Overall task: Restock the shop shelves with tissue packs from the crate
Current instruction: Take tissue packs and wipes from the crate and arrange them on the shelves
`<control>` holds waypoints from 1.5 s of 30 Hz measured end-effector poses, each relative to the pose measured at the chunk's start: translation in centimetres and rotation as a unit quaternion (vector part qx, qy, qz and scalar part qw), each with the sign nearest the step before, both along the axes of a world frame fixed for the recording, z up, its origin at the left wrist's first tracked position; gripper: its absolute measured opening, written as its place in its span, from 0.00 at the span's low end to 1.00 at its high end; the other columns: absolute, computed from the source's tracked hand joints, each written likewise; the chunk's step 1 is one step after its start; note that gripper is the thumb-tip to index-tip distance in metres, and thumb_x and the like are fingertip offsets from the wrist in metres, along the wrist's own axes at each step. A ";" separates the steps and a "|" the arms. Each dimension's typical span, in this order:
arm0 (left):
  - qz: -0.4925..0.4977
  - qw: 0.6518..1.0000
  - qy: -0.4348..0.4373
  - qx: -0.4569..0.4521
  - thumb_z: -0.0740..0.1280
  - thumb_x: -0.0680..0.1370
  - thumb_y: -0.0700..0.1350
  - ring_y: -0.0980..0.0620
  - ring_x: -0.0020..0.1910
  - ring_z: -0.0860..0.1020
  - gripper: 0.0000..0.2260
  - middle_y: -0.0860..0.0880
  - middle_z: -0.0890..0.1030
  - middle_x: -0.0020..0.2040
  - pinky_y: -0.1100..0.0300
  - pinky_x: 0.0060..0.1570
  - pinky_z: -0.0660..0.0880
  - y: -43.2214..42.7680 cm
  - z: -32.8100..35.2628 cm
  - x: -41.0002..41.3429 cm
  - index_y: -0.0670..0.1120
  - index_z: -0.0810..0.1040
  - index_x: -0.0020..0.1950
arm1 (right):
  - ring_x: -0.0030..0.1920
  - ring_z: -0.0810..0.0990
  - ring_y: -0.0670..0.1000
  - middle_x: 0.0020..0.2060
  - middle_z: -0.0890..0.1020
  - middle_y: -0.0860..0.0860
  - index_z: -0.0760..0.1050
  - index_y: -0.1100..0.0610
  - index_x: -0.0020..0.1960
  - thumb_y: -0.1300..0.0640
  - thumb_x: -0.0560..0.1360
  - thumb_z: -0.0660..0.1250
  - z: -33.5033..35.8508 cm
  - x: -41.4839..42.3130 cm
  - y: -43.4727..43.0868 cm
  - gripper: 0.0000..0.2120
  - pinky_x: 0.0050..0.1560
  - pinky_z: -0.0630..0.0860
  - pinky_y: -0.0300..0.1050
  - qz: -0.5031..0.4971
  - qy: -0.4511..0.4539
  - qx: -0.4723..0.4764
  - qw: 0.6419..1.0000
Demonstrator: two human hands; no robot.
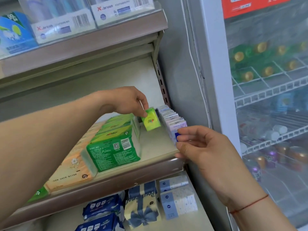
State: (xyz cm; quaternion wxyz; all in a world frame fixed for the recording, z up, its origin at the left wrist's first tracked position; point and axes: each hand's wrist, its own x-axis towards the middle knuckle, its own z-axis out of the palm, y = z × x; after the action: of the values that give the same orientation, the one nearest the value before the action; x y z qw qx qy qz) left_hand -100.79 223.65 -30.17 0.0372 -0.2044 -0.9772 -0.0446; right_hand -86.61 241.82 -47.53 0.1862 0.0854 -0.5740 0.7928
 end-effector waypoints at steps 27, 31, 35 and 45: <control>0.057 0.980 0.111 -0.157 0.75 0.75 0.52 0.48 0.58 0.76 0.14 0.49 0.80 0.59 0.51 0.60 0.77 -0.3 -8.1 -14.4 0.52 0.81 0.59 | 0.35 0.87 0.52 0.44 0.86 0.53 0.84 0.55 0.49 0.67 0.75 0.74 -0.9 -2.5 -0.1 0.08 0.40 0.80 0.38 0.016 -0.027 0.019 0.999; 0.060 0.979 0.104 -0.165 0.75 0.76 0.53 0.50 0.54 0.73 0.16 0.49 0.79 0.60 0.52 0.59 0.76 -0.1 -7.9 -14.4 0.51 0.80 0.62 | 0.35 0.87 0.52 0.44 0.86 0.53 0.84 0.55 0.49 0.66 0.75 0.74 -0.9 -2.6 0.0 0.08 0.40 0.80 0.38 0.014 -0.024 0.023 0.999; 0.055 0.984 0.111 -0.132 0.76 0.75 0.55 0.49 0.56 0.74 0.20 0.49 0.79 0.60 0.57 0.56 0.74 0.5 -6.3 -13.2 0.51 0.79 0.64 | 0.33 0.85 0.51 0.44 0.86 0.53 0.85 0.54 0.49 0.65 0.74 0.74 -0.8 -2.7 0.3 0.08 0.40 0.80 0.39 0.000 -0.017 0.031 0.999; -0.025 0.975 0.221 0.023 0.72 0.78 0.52 0.52 0.46 0.81 0.08 0.57 0.82 0.44 0.61 0.47 0.73 -3.8 -2.8 3.7 0.51 0.84 0.54 | 0.33 0.79 0.50 0.43 0.87 0.52 0.86 0.52 0.48 0.64 0.75 0.74 -0.2 1.1 -3.3 0.08 0.33 0.76 0.37 0.013 0.019 0.084 0.996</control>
State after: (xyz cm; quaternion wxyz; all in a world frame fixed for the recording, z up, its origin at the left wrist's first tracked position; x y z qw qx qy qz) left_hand -97.09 219.82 -32.96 0.2559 -0.2326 -0.9381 -0.0216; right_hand -85.52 238.50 -47.69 0.1788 0.1229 -0.6341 0.7422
